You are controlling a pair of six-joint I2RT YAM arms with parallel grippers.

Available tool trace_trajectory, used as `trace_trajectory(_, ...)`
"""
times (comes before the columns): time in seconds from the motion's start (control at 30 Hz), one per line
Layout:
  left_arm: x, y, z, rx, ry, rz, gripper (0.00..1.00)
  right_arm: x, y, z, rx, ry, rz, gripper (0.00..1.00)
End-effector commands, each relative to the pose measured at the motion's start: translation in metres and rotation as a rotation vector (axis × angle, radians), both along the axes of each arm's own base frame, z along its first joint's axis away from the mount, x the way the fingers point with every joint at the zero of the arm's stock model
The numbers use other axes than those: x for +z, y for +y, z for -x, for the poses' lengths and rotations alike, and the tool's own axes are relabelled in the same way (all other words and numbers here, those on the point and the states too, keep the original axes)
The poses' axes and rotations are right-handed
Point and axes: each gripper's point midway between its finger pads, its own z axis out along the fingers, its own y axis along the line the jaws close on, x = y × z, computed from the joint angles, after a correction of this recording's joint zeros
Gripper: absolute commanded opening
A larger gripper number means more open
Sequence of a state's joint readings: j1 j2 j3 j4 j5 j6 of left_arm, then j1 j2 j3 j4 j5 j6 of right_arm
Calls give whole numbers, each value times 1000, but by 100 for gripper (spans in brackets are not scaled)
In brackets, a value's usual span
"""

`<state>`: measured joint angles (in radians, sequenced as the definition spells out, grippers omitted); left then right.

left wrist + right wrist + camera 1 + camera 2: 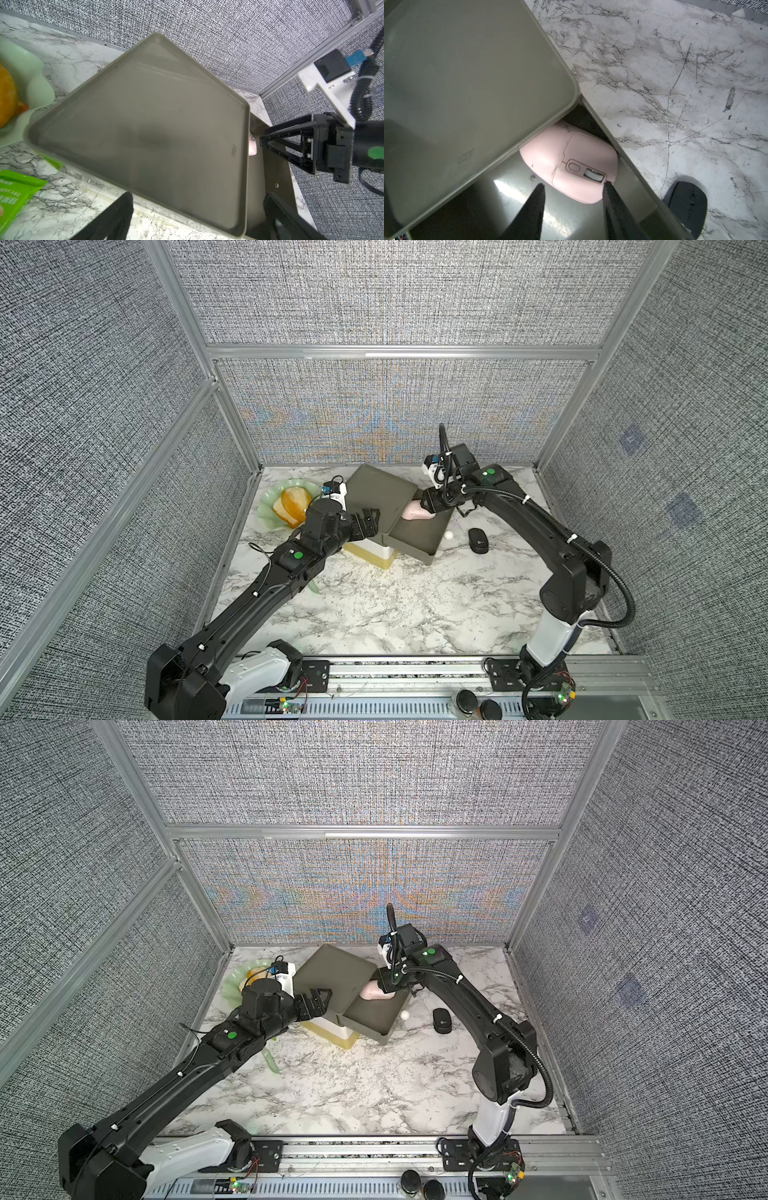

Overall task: Take the mice out of the drawer
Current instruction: Adjust the mouse in the drawer.

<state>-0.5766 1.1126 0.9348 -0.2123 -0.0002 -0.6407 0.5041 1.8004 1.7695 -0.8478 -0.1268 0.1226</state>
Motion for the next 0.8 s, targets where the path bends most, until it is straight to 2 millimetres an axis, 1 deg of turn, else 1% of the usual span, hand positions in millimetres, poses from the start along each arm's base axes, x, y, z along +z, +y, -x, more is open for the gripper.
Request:
trace_trajectory(0.0, 4, -2, -3, 1, -19, 13, 99, 2, -1, -9, -62, -8, -11, 39)
trace_trajectory(0.23, 3, 0, -5, 7, -16, 8, 99, -4, -2, -21, -121, -6, -3, 30)
trace_trajectory(0.37, 3, 0, -5, 7, -18, 11, 100, -6, 3, -24, -118, -1, -16, 28)
trace_trajectory(0.43, 3, 0, -6, 9, -17, 11, 100, -7, 2, -26, -129, 0, -12, 25)
trace_trajectory(0.6, 1, 0, -7, 12, -13, 11, 100, -17, 0, -18, -137, 33, 16, 21)
trace_trajectory(0.77, 0, 1, -8, 22, -14, 8, 99, -21, -3, -9, -142, 50, 20, 17)
